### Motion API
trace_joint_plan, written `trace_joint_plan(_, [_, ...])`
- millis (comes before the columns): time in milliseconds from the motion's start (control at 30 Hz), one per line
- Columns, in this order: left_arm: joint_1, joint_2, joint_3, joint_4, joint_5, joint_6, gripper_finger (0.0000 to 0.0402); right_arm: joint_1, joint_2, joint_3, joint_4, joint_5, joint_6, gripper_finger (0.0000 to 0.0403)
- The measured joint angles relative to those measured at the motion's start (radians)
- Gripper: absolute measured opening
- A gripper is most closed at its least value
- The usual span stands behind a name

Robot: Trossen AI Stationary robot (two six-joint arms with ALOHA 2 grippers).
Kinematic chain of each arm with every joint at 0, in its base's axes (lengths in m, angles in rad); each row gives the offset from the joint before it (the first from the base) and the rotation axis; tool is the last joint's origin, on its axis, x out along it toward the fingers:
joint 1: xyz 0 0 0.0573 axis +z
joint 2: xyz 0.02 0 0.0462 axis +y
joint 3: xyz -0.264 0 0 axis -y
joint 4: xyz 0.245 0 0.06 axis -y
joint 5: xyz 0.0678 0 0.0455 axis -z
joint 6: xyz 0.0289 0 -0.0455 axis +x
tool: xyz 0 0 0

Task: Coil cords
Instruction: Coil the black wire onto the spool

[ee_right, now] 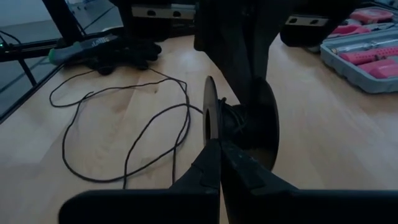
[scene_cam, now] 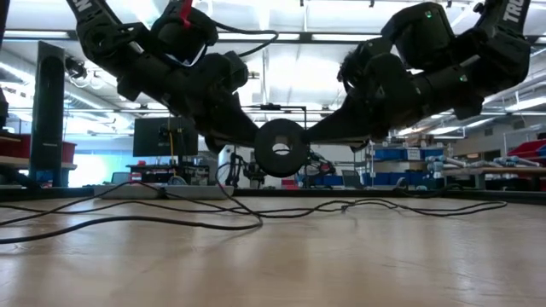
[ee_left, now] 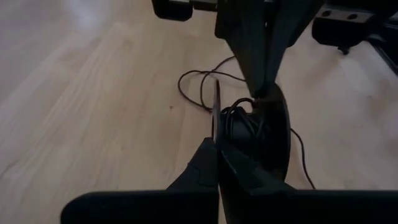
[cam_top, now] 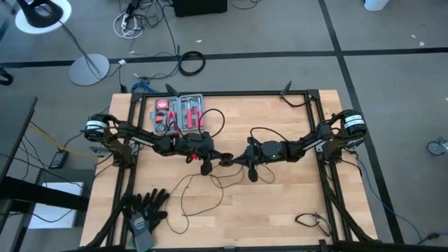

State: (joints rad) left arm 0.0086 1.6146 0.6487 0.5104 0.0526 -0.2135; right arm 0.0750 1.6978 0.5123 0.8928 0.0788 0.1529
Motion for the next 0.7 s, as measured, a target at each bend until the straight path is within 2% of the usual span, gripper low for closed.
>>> trace_joint_plan(700, [0.000,0.000,0.000,0.055,0.050,0.027,0.0002,0.003,0.000,-0.005,0.044,-0.009,-0.050,0.0000])
